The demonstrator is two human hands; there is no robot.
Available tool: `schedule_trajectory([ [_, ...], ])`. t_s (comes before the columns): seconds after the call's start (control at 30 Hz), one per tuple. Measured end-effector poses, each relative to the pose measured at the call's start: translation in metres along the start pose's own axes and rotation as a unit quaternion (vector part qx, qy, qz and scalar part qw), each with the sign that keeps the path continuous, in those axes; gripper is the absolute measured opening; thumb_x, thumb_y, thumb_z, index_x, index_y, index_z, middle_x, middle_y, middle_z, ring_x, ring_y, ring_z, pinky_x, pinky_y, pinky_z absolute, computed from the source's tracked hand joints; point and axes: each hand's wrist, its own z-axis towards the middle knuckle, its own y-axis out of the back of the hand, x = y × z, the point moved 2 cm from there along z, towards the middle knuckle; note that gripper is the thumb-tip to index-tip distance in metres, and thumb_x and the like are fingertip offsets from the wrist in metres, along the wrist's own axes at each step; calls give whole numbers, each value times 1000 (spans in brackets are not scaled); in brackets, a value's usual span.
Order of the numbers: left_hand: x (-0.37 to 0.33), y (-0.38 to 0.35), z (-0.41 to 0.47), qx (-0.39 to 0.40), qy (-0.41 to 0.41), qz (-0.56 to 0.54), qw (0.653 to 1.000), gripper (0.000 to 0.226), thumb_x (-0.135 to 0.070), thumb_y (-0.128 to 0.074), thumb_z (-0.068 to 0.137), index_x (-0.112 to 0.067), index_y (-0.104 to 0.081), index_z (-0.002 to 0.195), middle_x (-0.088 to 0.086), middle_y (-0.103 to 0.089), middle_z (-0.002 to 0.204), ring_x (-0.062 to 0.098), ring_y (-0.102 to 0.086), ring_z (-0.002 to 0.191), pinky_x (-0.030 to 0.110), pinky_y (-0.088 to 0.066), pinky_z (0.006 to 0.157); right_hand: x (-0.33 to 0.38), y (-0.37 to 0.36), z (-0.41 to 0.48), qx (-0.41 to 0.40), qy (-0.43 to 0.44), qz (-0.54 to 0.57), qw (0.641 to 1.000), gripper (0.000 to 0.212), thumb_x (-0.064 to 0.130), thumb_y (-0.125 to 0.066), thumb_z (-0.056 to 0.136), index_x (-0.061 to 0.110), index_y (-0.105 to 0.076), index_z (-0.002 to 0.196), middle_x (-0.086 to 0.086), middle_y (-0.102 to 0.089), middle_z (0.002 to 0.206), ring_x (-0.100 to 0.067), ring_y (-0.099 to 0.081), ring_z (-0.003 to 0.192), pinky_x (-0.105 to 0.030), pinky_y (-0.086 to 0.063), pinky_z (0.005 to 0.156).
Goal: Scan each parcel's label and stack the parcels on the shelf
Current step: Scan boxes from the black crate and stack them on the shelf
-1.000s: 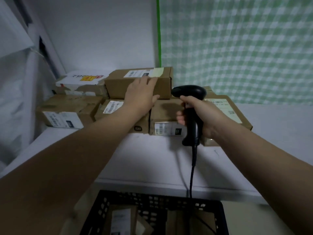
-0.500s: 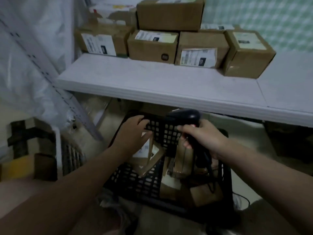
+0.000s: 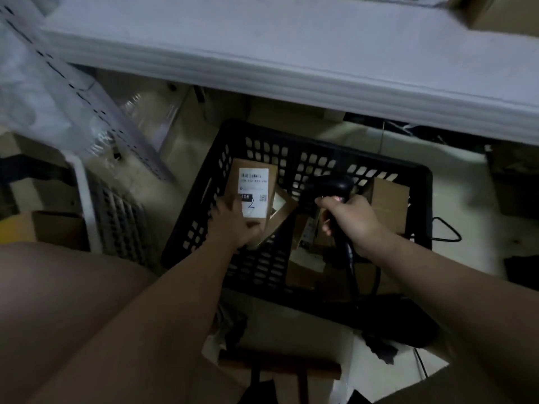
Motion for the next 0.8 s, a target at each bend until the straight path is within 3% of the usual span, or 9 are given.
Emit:
schedule_trajectory([
  [0.1,-8,-9,22,2,27,-59,998,114,-64,-68,73,-24,4,152,27,4,154,46,-8,141,52,-18,113,2,-7,15,6,-14,-1,1000,21,20,-64,91,8,-62,75,-9,-58,64,-15,-52,46,-23,-45,45],
  [0.3,-8,-19,42,41,71,-64,995,130,-60,-77,65,-34,19,148,25,18,153,47,0,141,61,-17,112,4,-8,37,9,-20,1,1000,20,22,-64,92,10,-63,75,-6,-59,63,-11,-53,45,-22,-45,47],
  [0.53,-21,-5,25,-4,92,-58,994,121,-62,-71,64,-35,11,149,24,-2,151,43,-12,138,57,-20,108,8,-7,32,32,-1,12,999,12,18,-64,92,10,-62,83,-7,-59,69,-12,-52,49,-20,-45,45],
  [0.6,-24,1,7,-15,81,-71,994,119,-63,-70,65,-36,10,149,23,-5,149,42,-14,137,56,-21,108,9,-9,22,44,19,5,999,5,18,-66,90,15,-62,90,-4,-61,76,-13,-57,61,-21,-49,54],
  [0.7,-30,12,-25,-29,59,-127,990,117,-63,-69,64,-38,10,147,18,-11,146,39,-19,134,53,-26,107,8,-14,5,37,60,32,997,24,15,-74,83,20,-61,102,-1,-68,100,-19,-65,95,-32,-54,86],
  [0.8,-35,18,-61,-40,49,-227,972,118,-59,-71,68,-37,13,148,15,-9,148,39,-16,137,50,-25,109,10,-21,-17,32,118,64,990,44,13,-78,80,14,-56,118,2,-66,108,-18,-62,107,-20,-49,84],
])
